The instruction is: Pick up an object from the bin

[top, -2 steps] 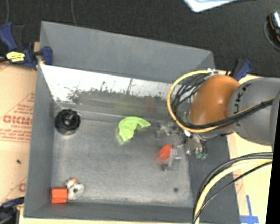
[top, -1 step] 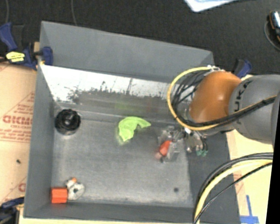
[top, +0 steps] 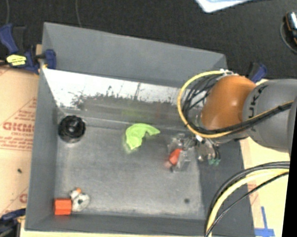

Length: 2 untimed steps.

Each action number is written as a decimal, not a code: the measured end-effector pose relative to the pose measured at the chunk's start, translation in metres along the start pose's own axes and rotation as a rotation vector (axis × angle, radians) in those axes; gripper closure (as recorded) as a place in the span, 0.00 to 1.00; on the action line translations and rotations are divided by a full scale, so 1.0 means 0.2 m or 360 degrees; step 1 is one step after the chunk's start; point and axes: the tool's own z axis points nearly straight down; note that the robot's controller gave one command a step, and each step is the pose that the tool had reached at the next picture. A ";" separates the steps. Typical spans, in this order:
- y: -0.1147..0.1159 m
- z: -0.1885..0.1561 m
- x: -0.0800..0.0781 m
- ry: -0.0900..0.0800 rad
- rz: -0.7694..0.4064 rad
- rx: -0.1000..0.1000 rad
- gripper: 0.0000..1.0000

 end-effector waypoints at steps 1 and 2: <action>0.00 -0.02 0.00 0.0000 0.0000 0.0000 1.00; 0.00 -0.08 0.01 0.0009 0.0001 -0.0001 1.00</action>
Offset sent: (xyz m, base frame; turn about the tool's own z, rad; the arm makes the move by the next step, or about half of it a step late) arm -0.0001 -0.0001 0.0685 0.0000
